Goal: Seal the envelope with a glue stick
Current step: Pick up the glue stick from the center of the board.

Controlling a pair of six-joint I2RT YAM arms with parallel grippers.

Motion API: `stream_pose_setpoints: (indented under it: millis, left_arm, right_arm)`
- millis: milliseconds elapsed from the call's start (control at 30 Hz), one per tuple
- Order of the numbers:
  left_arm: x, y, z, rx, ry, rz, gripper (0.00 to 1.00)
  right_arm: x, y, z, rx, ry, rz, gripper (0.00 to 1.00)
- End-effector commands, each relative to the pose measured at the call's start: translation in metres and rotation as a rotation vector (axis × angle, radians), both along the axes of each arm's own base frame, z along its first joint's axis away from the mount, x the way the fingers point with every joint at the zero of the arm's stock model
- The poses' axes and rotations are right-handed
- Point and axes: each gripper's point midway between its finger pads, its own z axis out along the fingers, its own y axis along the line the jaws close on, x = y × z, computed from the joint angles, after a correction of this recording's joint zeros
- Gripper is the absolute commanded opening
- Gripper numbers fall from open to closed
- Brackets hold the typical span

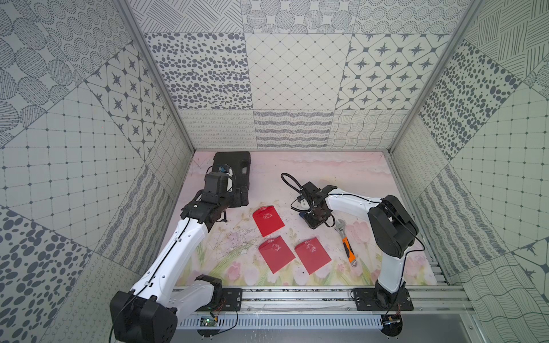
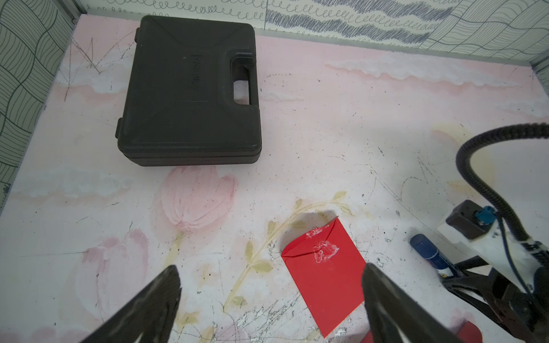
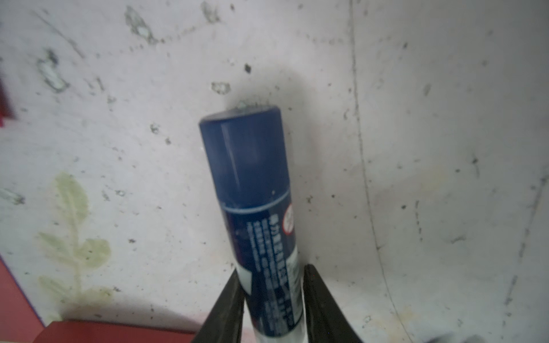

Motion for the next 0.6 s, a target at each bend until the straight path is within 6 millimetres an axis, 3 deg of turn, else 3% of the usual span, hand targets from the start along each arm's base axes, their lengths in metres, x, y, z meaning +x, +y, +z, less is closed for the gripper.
stream_pose_setpoints:
  millis: [0,133,233,367,567]
  left_arm:
    - [0.001,-0.005,0.005,-0.036,-0.009,-0.001,0.95]
    - [0.001,-0.004,0.004,-0.032,-0.005,-0.002,0.94]
    - [0.001,-0.007,0.006,-0.039,-0.009,-0.014,0.93]
    - [0.002,-0.012,0.008,-0.059,0.001,-0.037,0.93]
    - [-0.004,-0.046,0.020,-0.175,0.038,-0.183,0.92]
  right_arm:
    - [-0.003,-0.003,-0.005,-0.014,0.001,0.009,0.31]
    - [-0.001,-0.002,0.001,-0.008,-0.012,0.006,0.26]
    - [0.004,0.001,0.017,0.027,-0.058,-0.005,0.22]
    - [0.006,0.016,0.052,0.157,-0.134,0.013,0.18]
    - [0.004,0.031,0.110,0.359,-0.301,0.089,0.14]
